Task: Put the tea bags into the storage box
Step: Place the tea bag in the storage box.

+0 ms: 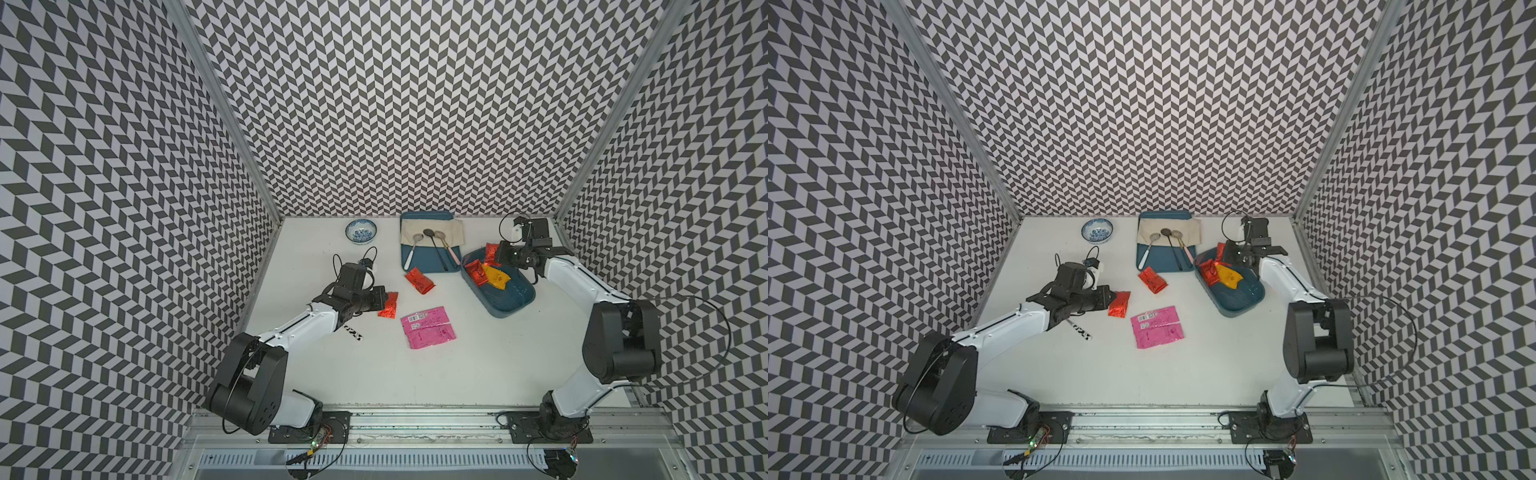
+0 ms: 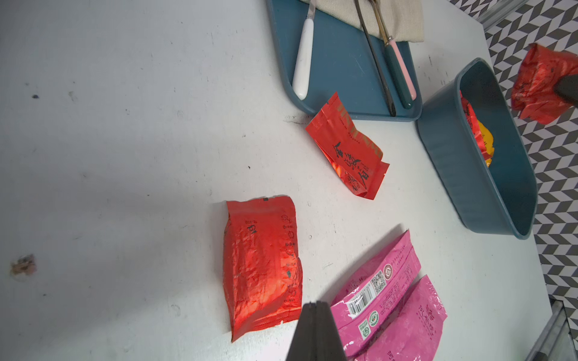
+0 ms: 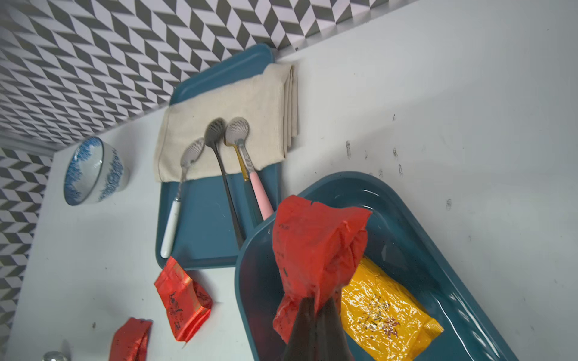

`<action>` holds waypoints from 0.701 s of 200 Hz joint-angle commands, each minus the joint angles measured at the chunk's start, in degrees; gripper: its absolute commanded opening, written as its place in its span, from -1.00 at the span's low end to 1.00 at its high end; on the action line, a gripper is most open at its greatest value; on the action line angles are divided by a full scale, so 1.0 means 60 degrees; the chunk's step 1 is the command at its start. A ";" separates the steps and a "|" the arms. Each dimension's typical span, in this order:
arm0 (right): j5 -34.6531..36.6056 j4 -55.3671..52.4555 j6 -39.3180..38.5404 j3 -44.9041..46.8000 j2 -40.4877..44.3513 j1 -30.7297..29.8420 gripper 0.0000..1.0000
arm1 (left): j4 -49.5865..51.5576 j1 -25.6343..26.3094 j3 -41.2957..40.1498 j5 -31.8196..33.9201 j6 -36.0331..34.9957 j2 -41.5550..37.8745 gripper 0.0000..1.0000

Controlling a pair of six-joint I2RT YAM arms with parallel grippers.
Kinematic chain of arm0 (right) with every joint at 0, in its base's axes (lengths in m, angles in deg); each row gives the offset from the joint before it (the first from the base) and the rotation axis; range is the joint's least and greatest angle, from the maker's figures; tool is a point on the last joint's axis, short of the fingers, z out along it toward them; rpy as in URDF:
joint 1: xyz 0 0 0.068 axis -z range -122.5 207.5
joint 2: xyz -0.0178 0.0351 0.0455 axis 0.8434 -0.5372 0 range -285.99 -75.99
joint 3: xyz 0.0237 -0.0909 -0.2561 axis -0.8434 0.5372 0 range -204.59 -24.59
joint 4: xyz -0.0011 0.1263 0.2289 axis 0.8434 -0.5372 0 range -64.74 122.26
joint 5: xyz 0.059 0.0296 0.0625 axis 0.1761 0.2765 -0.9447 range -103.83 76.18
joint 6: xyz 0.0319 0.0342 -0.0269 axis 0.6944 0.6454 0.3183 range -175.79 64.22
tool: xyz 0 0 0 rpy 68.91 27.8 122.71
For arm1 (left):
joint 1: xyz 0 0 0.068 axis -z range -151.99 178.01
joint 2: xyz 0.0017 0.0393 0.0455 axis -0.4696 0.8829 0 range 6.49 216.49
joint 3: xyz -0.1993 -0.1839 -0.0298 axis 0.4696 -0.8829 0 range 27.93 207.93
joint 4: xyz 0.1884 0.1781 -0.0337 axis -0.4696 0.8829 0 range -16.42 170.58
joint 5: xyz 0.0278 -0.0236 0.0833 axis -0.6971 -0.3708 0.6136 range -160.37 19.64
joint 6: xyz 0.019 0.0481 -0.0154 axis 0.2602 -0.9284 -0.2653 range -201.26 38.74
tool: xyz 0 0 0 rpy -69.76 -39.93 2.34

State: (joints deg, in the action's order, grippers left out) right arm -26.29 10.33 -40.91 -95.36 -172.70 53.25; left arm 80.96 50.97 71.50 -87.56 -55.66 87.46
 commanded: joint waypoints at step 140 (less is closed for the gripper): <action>-0.0707 0.1065 -0.0879 0.0797 0.0093 -0.0471 -0.25 | 0.0181 -0.0022 -0.0239 0.0545 0.0224 -0.0445 -1.00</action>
State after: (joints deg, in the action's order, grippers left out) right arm -33.00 14.74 -47.67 -90.07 -177.05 50.46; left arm 81.64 50.97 70.67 -85.98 -54.56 85.40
